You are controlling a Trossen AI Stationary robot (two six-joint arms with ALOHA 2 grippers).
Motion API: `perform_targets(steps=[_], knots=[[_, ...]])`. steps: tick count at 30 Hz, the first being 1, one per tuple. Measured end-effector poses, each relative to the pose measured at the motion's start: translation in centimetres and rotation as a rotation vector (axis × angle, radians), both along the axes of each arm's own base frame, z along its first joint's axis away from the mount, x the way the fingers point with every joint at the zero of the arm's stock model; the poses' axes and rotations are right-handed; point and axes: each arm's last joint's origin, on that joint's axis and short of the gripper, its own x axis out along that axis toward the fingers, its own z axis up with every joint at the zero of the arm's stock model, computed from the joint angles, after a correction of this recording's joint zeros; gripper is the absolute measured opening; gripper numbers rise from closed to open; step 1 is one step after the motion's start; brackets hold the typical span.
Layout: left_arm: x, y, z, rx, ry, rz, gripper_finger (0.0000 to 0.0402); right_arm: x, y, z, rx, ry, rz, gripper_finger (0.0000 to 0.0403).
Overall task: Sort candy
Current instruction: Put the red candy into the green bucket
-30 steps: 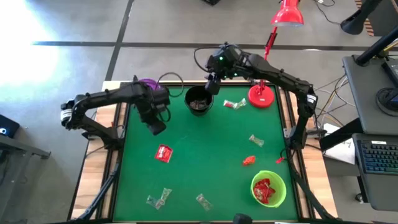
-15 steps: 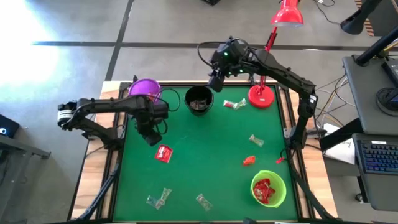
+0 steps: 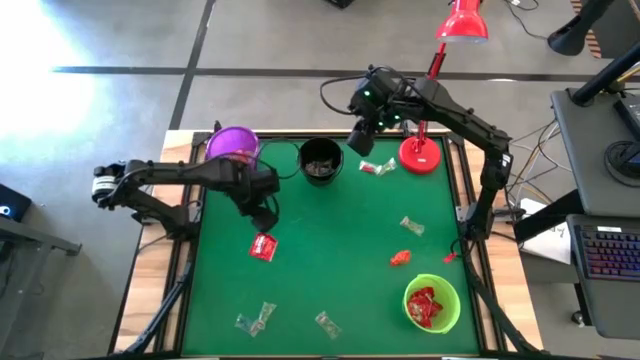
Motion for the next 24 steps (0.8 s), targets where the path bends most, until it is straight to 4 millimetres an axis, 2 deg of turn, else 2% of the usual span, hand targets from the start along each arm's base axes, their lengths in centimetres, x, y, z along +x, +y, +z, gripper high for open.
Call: perform_targets(steps=[6, 14, 20, 24], knots=[[0.2, -1.7, -1.3, 0.151, 0.019, 0.112, 0.0183, -1.4, 0.7, 1.4, 0.018, 0.04, 0.001, 0.0148], [-0.8, -3.2, -4.5, 0.127, 0.083, 0.244, 0.0183, -3.6, 1.7, 3.8, 0.028, 0.025, -0.022, 0.0148], [-0.2, -3.9, -6.4, 0.063, -0.041, 0.307, 0.0182, -4.1, 2.0, 4.2, 0.038, 0.011, -0.043, 0.0148], [-0.7, -4.3, -7.3, 0.05, -0.02, 0.355, 0.0182, -4.1, 2.0, 4.2, 0.039, 0.011, -0.042, 0.0148]])
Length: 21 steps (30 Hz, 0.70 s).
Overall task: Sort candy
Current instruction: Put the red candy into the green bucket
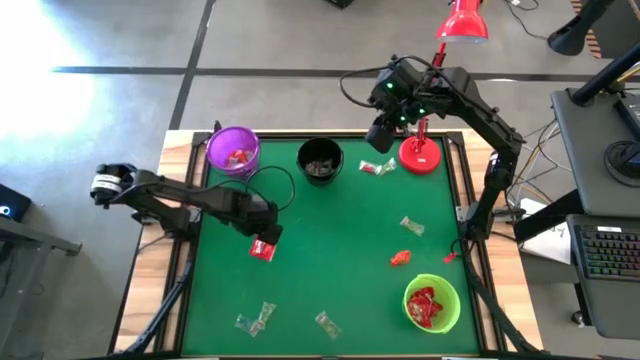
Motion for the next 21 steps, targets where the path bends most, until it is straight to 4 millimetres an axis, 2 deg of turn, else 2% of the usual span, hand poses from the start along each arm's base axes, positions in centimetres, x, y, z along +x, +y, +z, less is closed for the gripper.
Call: perform_targets(steps=[9, 21], knots=[[0.1, -0.7, -0.8, -0.027, 0.019, 0.0, 0.0182, 0.0, 0.0, 0.0, 0.0, 0.0, 0.0, 0.0148], [1.8, -1.0, -4.2, -0.05, 0.144, -0.043, 0.0181, 0.0, 0.0, 0.0, -0.001, 0.0, 0.001, 0.0148]])
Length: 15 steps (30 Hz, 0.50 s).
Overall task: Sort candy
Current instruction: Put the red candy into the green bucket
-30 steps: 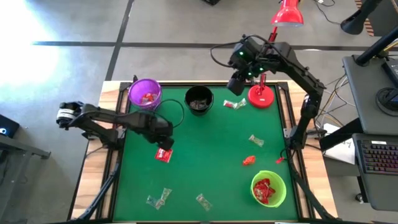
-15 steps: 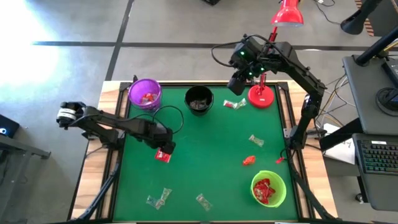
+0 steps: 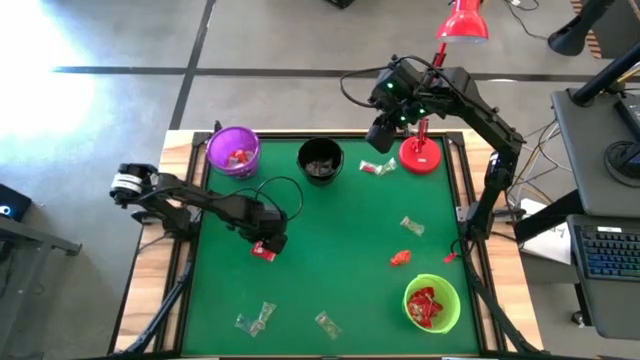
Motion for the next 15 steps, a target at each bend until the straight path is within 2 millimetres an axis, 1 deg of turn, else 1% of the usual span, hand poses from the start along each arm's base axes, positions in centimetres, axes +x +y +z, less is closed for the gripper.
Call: perform_targets(steps=[3, 6, 9, 15], knots=[[0.28, -0.02, -0.42, 0.0, 0.02, -0.014, 0.0171, 0.0, 0.0, 0.0, 0.0, 0.0, 0.0, 0.0148], [0.54, -0.04, -0.39, 0.003, 0.02, -0.037, 0.0146, 0.0, 0.0, 0.0, -0.001, 0.001, 0.002, 0.0148], [0.79, -0.05, -0.14, 0.009, 0.003, -0.112, 0.0106, 0.0, 0.0, 0.0, -0.002, 0.001, 0.003, 0.0148], [0.95, -0.05, 0.46, 0.024, -0.022, -0.201, 0.0018, -0.16, 0.08, -0.11, 0.004, 0.023, 0.01, 0.0148]])
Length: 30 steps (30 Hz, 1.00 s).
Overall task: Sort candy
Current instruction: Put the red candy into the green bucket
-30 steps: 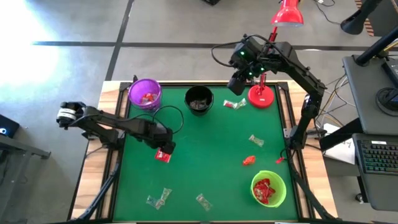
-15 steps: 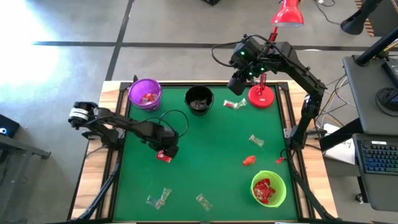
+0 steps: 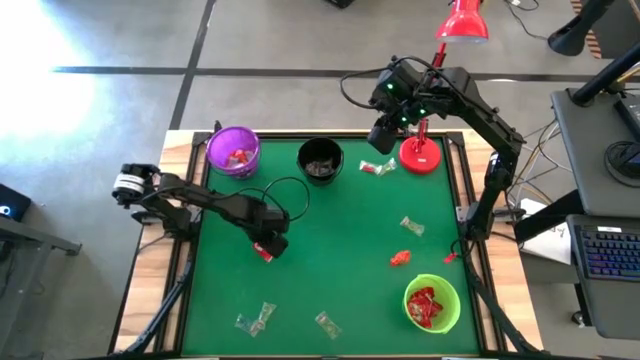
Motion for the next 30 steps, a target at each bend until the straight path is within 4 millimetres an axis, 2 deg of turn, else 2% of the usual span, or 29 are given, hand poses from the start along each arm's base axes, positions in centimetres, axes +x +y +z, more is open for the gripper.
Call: perform_targets(steps=[8, 14, 20, 30], knots=[[-0.2, 0.0, 1.2, 0.005, -0.068, -0.063, 0.0, -0.2, 0.1, 0.2, 0.007, -0.014, -0.004, 0.0148], [-0.8, 0.1, 3.6, 0.016, -0.176, -0.081, 0.0, -1.0, 1.0, 1.1, 0.115, -0.099, 0.077, 0.0148], [-1.2, 0.3, 6.6, 0.066, -0.373, -0.067, 0.0, -1.6, 2.3, 1.9, 0.292, -0.206, 0.205, 0.0148], [-2.0, 0.8, 10.8, 0.238, -0.661, -0.026, 0.0, 0.3, 5.3, 1.6, 0.255, -0.195, 0.425, 0.0148]])
